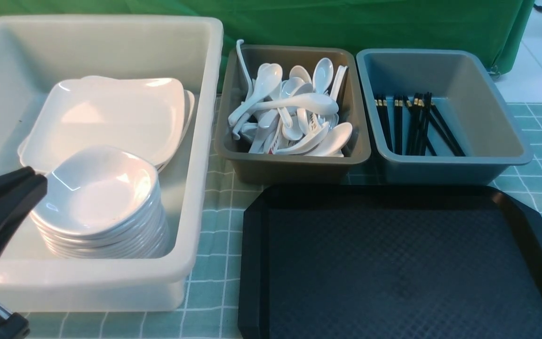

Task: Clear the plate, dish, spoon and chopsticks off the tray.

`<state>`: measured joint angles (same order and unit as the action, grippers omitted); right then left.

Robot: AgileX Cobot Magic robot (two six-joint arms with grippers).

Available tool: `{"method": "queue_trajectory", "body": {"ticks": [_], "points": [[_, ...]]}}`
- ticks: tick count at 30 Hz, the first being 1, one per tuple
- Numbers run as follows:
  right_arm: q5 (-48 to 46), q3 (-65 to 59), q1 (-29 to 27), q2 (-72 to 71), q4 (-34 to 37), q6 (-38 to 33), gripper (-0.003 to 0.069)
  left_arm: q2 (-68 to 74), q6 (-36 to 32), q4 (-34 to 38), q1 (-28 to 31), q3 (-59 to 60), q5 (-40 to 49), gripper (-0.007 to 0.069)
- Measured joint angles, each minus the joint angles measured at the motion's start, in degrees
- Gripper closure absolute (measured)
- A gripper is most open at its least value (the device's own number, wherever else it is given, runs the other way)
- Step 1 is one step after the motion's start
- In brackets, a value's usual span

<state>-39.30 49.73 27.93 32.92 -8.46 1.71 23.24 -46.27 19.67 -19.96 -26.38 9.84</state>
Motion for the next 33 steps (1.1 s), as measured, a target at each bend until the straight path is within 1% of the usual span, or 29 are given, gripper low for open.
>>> {"method": "queue_trajectory", "body": {"ticks": [1, 2, 4, 8, 9, 10, 14, 16, 28, 33], "points": [[6.76, -6.11, -4.57, -2.82, 2.02, -3.57, 0.0643, 0.0, 0.0, -0.06, 0.0, 0.0, 0.0, 0.0615], [11.49, -11.0, -8.15, -5.5, 3.45, -5.54, 0.0643, 0.0, 0.0, -0.06, 0.0, 0.0, 0.05, 0.0615], [19.51, -20.26, -12.98, -9.45, 4.7, -7.12, 0.0643, 0.0, 0.0, -0.21, 0.0, 0.0, 0.05, 0.0615], [31.09, -38.49, -19.96, -20.0, 5.05, -8.21, 0.0643, 0.0, 0.0, -0.26, 0.0, 0.0, 0.05, 0.0614], [31.82, -40.9, -20.47, -20.97, 5.05, -8.21, 0.0643, 0.0, 0.0, -0.26, 0.0, 0.0, 0.05, 0.0614], [34.18, -47.34, -22.41, -25.46, 5.13, -8.15, 0.0643, 0.0, 0.07, -0.28, 0.0, 0.0, 0.05, 0.0614], [31.23, -49.73, -23.37, -30.35, 5.12, -6.9, 0.0643, 0.0, 0.02, -0.4, 0.0, 0.0, 0.11, 0.0614], [26.22, -50.08, -23.5, -32.64, 5.15, -6.69, 0.0643, 0.0, 0.02, -0.42, 0.0, 0.0, 0.03, 0.0613], [25.35, -50.08, -23.5, -32.82, 5.2, -6.69, 0.0633, 0.06, 0.02, -0.42, 0.0, 0.04, 0.08, 0.0613], [25.35, -50.08, -23.5, -32.82, 5.23, -6.69, 0.061, 0.06, 0.02, -0.42, 0.0, 0.04, 0.08, 0.0613]]}}
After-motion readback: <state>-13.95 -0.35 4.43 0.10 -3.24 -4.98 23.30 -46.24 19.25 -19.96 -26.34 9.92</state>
